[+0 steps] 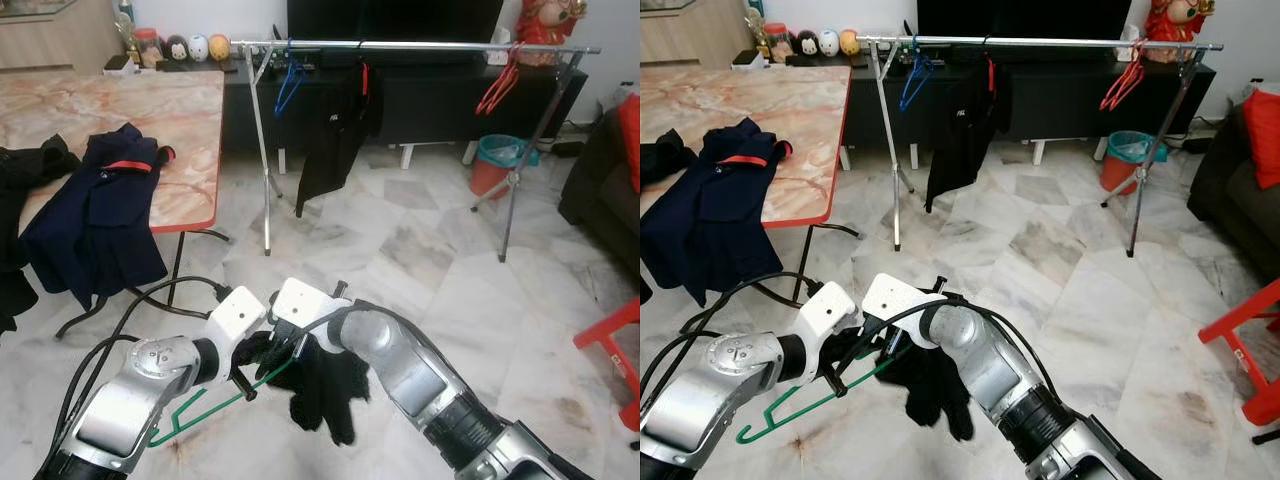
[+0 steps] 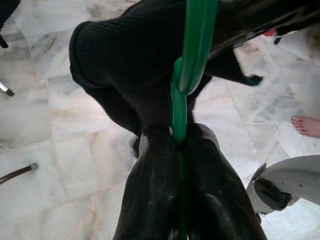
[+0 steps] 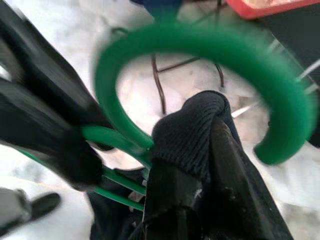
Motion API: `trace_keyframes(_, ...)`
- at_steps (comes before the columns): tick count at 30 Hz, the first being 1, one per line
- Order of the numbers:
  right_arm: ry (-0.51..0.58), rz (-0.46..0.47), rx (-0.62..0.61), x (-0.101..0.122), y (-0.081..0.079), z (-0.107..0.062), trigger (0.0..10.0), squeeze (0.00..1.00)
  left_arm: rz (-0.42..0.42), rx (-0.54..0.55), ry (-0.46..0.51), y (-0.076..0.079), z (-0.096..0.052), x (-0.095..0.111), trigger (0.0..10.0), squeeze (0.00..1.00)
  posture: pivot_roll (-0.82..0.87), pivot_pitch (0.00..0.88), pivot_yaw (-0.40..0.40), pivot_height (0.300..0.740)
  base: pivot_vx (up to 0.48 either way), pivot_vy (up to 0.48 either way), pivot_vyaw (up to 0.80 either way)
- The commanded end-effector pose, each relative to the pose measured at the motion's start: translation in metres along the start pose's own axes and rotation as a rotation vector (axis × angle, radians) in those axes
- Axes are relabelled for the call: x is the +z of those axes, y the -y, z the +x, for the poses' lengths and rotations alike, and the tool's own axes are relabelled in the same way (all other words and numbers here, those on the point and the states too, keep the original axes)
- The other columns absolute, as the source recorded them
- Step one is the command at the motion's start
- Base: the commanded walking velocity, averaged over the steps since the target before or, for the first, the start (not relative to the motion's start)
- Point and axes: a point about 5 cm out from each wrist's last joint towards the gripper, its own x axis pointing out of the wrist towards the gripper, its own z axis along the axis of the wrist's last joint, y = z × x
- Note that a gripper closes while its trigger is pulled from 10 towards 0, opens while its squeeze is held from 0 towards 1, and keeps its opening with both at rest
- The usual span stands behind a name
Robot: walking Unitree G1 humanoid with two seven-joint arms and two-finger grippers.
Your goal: Hang hanger
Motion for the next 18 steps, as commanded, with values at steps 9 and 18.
trace_keyframes(9, 0.144, 0.153, 0.126, 0.038, -0.020, -0.001, 10.0, 0.00, 0.033, -0.031, -0.007, 0.003, 0.000, 0.004, 10.0, 0.00, 0.14, 0.000, -0.036, 0.740, 0.000, 0.000, 0.00)
trace_keyframes(18, -0.132, 0.039, -0.247, -0.007, 0.031, -0.006, 10.0, 0.00, 0.073, 0.062, -0.130, -0.009, -0.003, -0.009, 10.0, 0.00, 0.14, 0.000, -0.039, 0.740, 0.000, 0.000, 0.00)
